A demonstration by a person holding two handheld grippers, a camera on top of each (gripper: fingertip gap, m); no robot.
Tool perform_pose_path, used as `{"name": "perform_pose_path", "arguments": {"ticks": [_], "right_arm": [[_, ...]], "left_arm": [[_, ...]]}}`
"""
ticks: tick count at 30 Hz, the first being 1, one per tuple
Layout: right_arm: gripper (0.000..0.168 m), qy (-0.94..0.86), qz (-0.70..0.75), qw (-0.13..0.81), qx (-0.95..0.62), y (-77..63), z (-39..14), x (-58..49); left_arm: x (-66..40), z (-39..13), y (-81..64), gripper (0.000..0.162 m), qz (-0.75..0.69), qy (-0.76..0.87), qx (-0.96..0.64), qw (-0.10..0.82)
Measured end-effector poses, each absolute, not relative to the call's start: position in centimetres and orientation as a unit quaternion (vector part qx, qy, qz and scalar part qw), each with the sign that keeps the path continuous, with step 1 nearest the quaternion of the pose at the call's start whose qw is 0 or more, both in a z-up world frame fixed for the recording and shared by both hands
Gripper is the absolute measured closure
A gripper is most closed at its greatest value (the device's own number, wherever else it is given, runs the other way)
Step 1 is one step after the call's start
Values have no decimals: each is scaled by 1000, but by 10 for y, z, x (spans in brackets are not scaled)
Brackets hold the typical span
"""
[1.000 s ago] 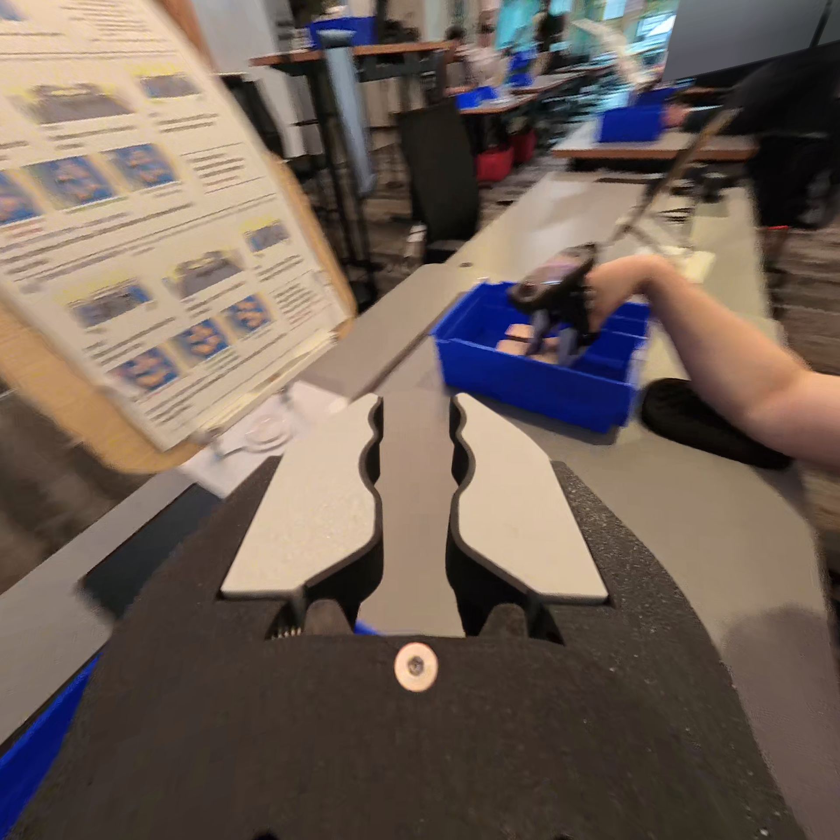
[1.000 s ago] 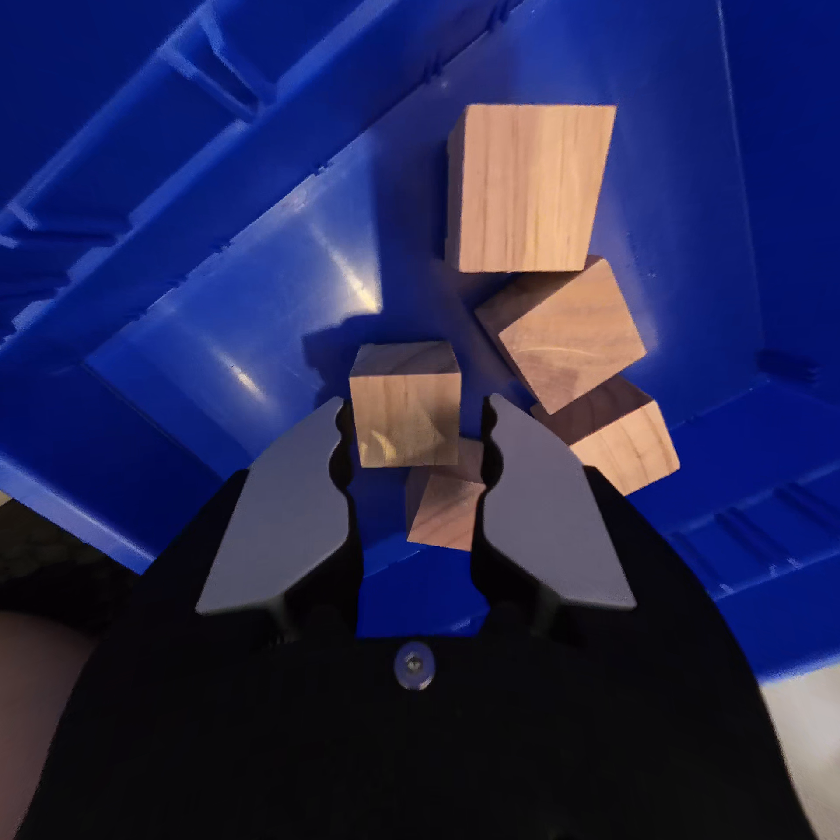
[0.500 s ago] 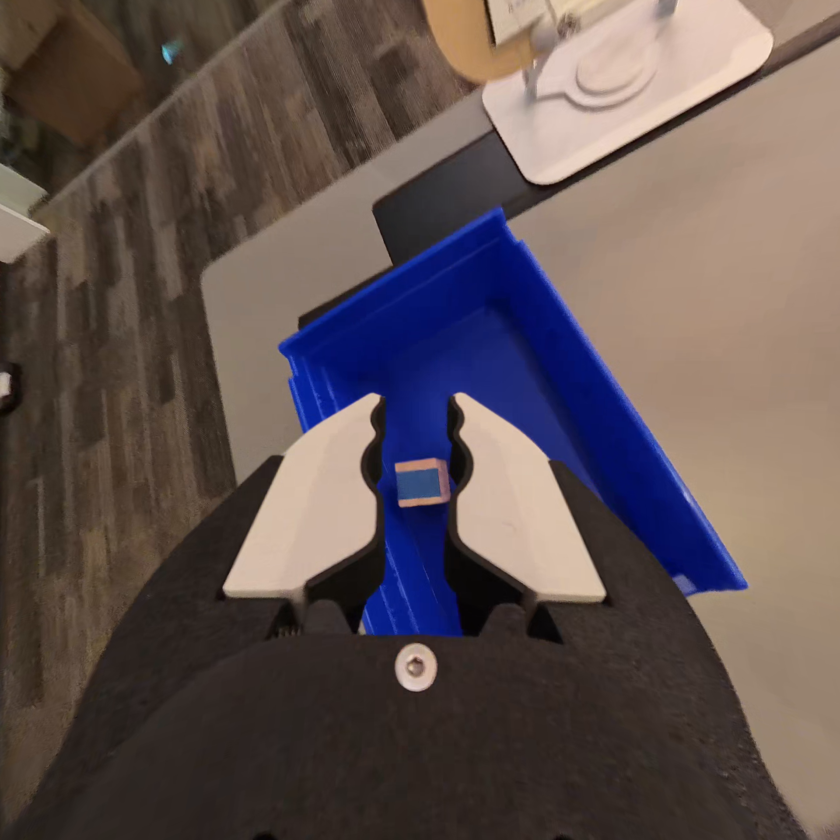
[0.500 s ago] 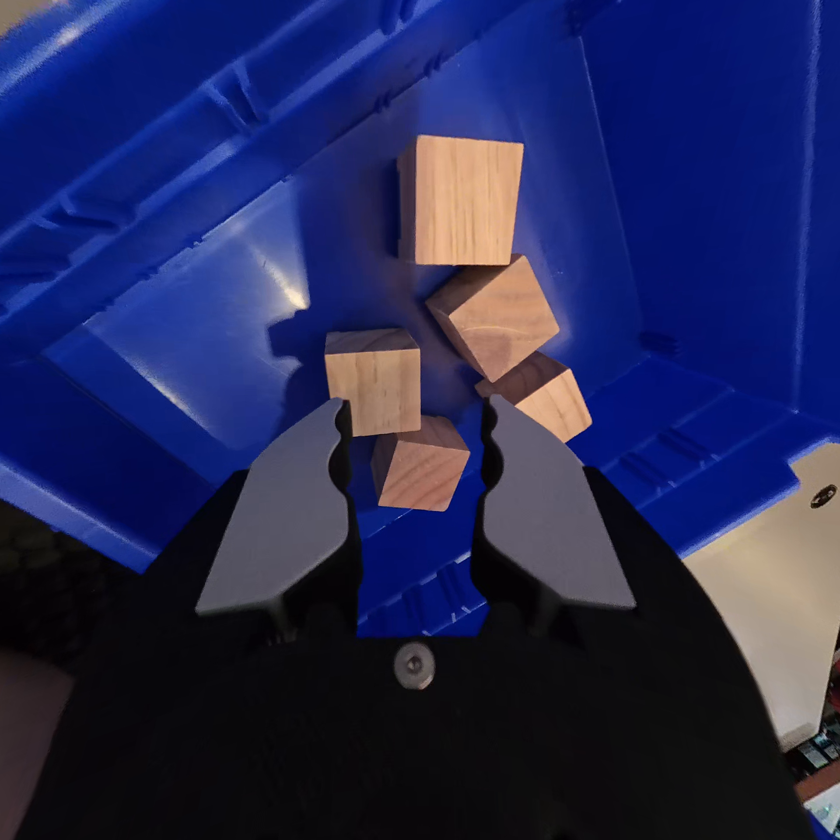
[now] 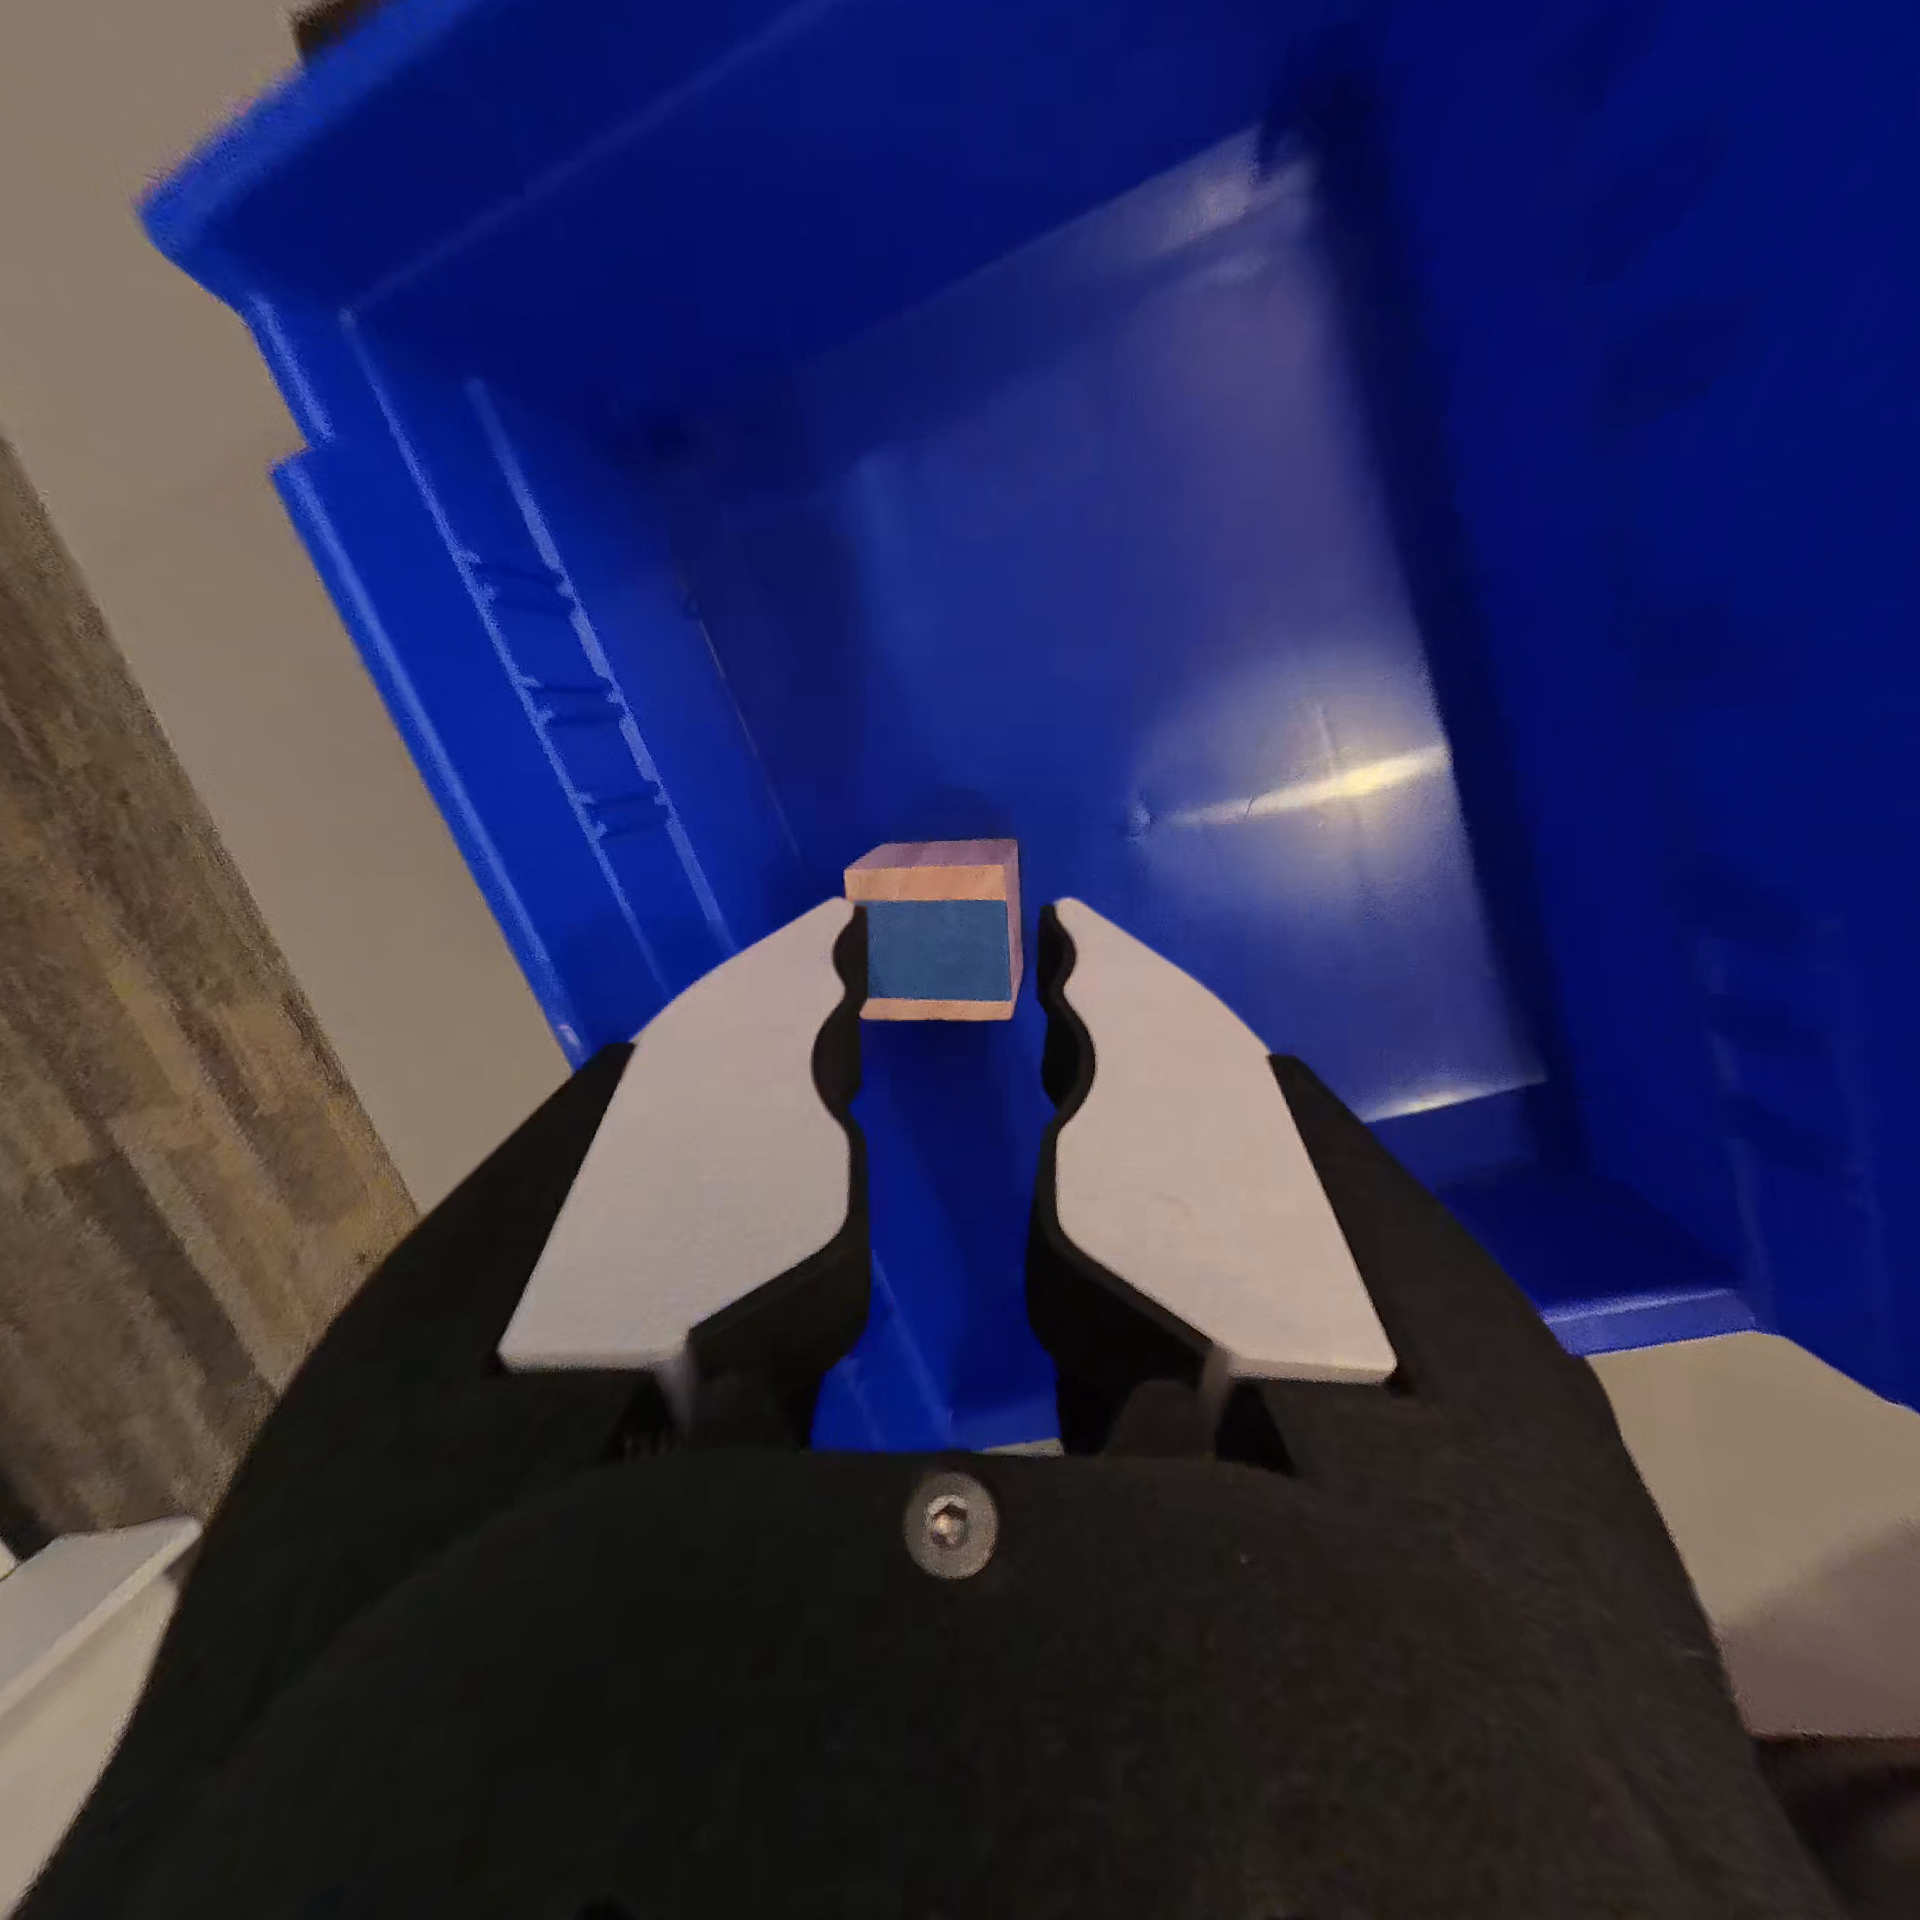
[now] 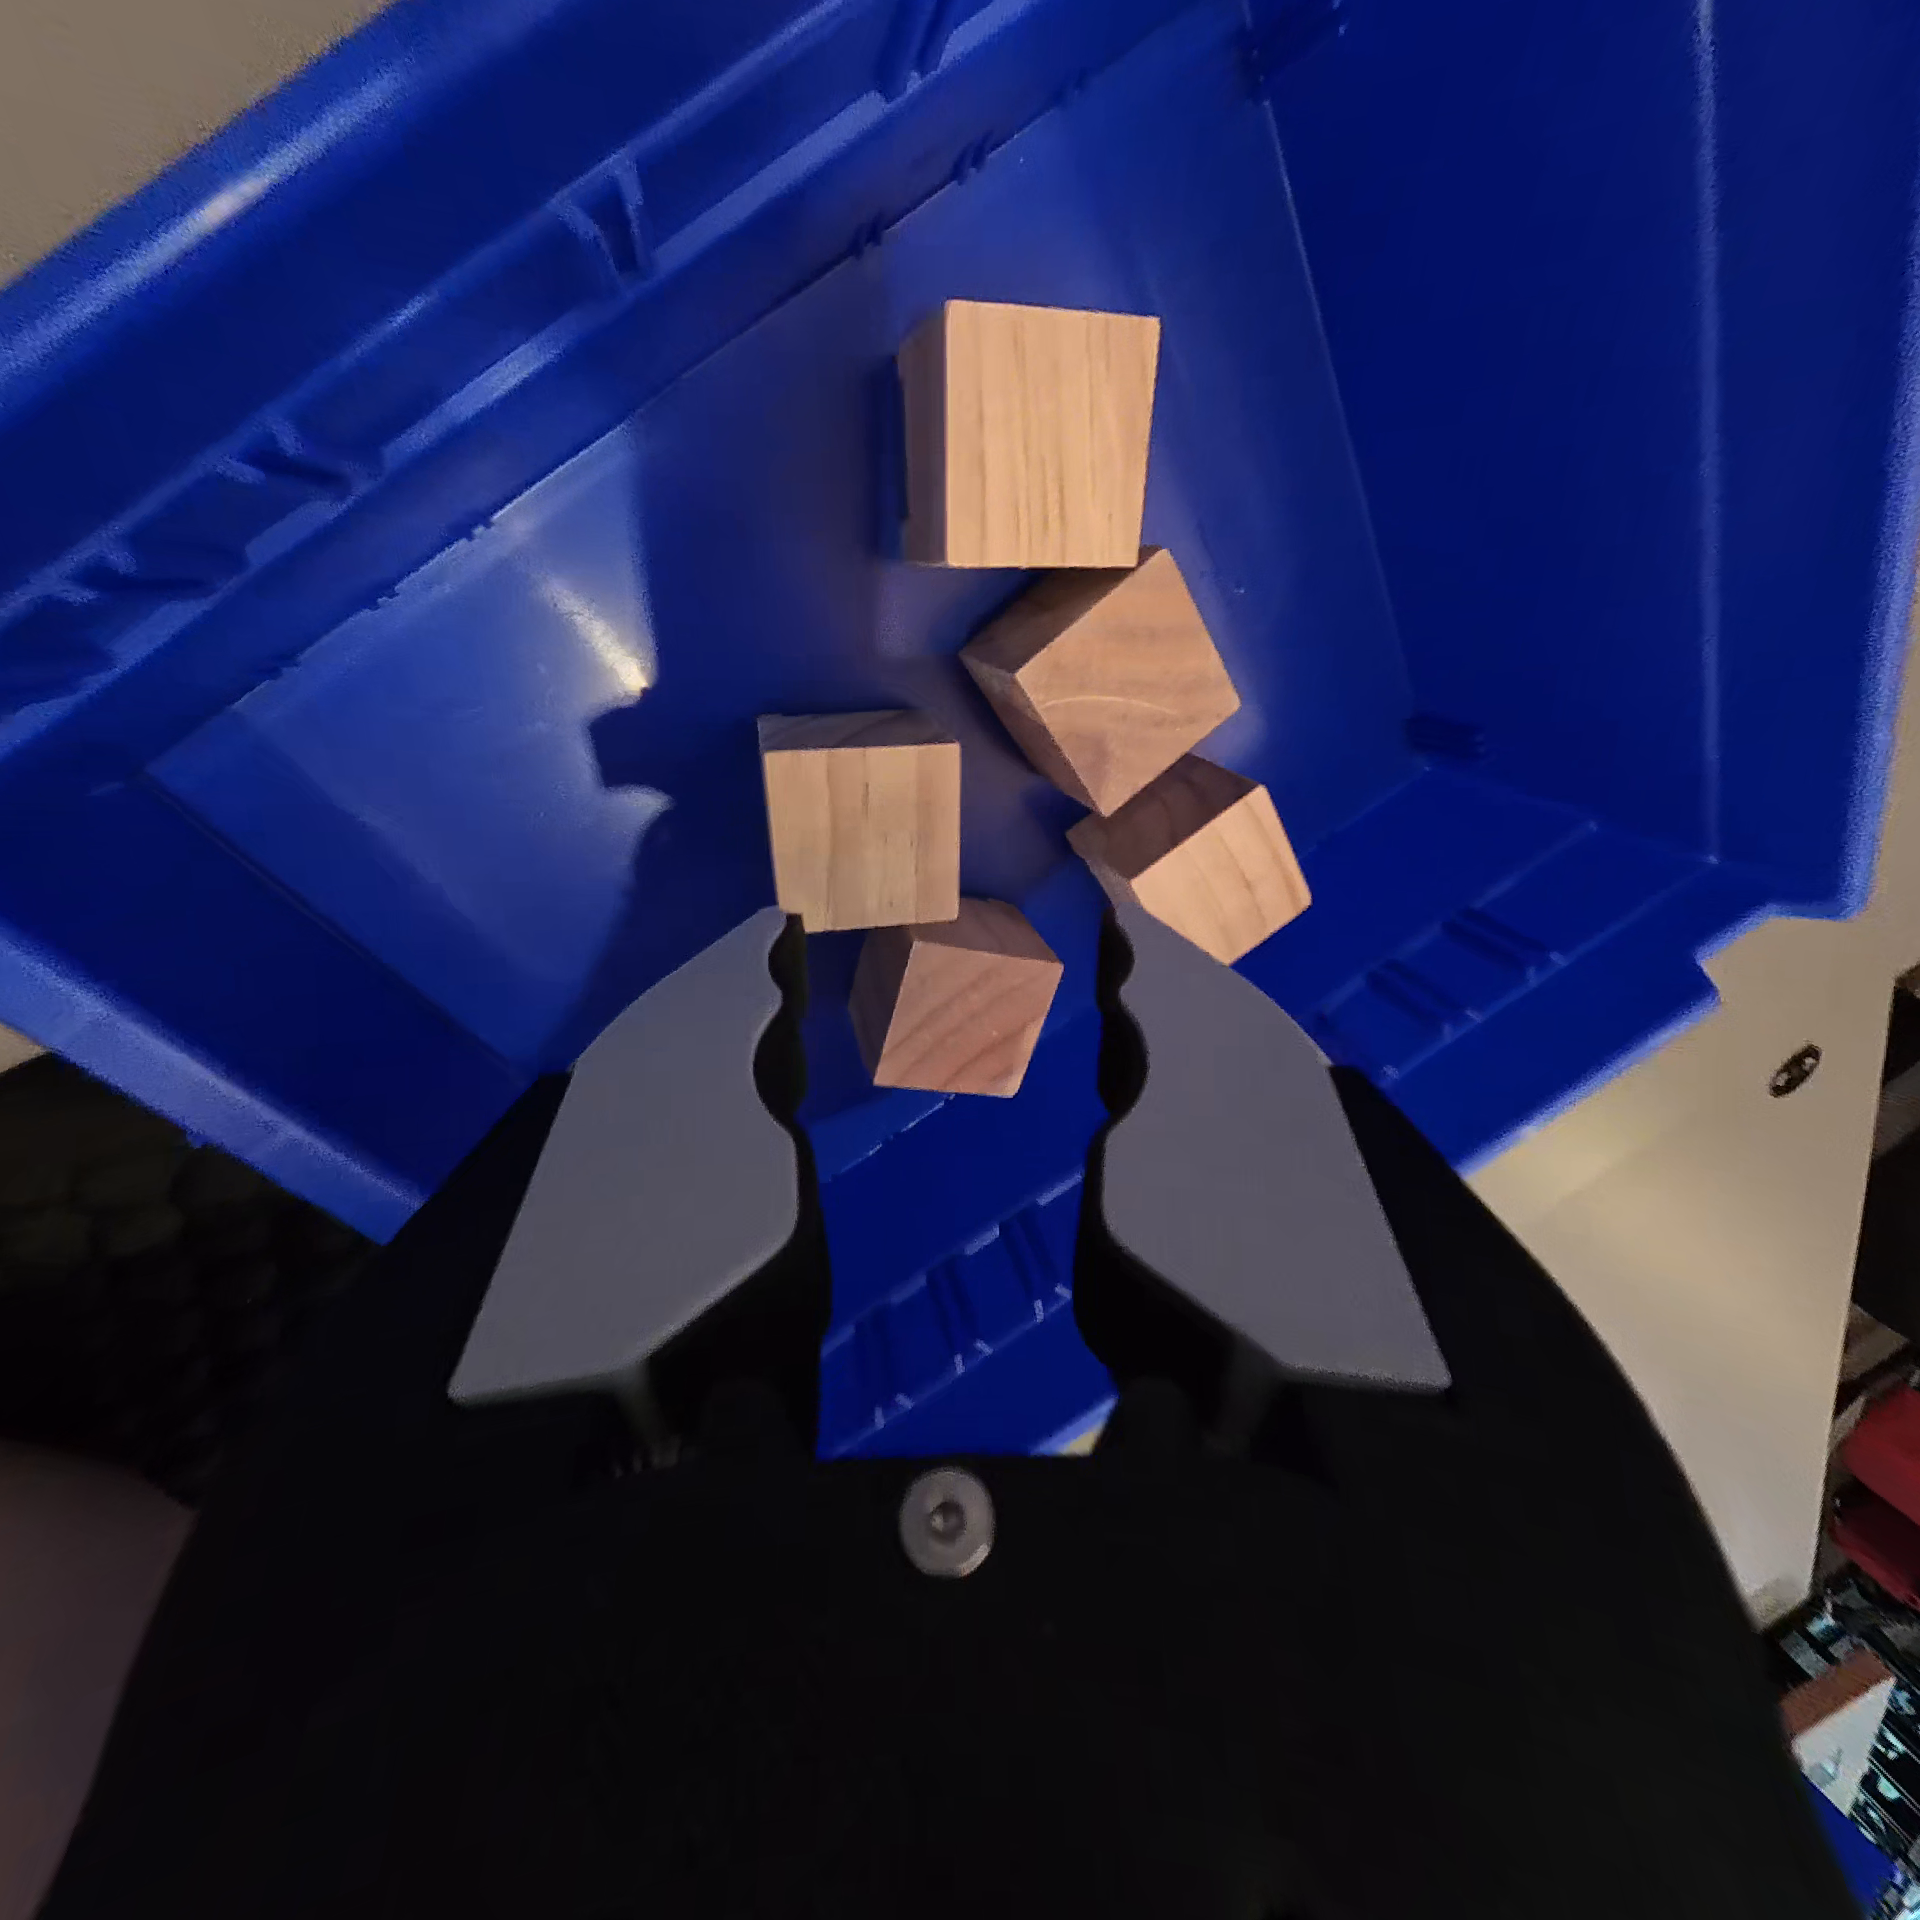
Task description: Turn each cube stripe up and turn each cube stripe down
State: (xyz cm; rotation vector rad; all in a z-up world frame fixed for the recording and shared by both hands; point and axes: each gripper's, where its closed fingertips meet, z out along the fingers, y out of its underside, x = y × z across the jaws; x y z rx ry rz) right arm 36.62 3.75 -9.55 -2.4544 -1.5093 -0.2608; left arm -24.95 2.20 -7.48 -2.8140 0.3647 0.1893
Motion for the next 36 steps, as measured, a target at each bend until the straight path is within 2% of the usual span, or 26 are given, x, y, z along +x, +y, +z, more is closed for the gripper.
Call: {"name": "perform_pose_path", "arguments": {"ticks": [1,13,27,32,36], "right_arm": [[112,-517,-93,129,-841,36,-91,366],[113,-518,-110,155,-834,21,-65,362],[117,-523,-108,140,-834,18,-69,361],[118,-524,-105,135,-835,17,-70,361],[119,-524,-114,133,-834,18,-70,362]], "left_arm": [[-250,-82,20,129,62,126,-981,131],[-267,-117,11,114,76,97,-991,45],[-272,-141,4,114,108,101,-989,-27],[-269,-142,8,114,113,113,-987,-28],[-260,-115,14,115,118,136,-983,25]]}}
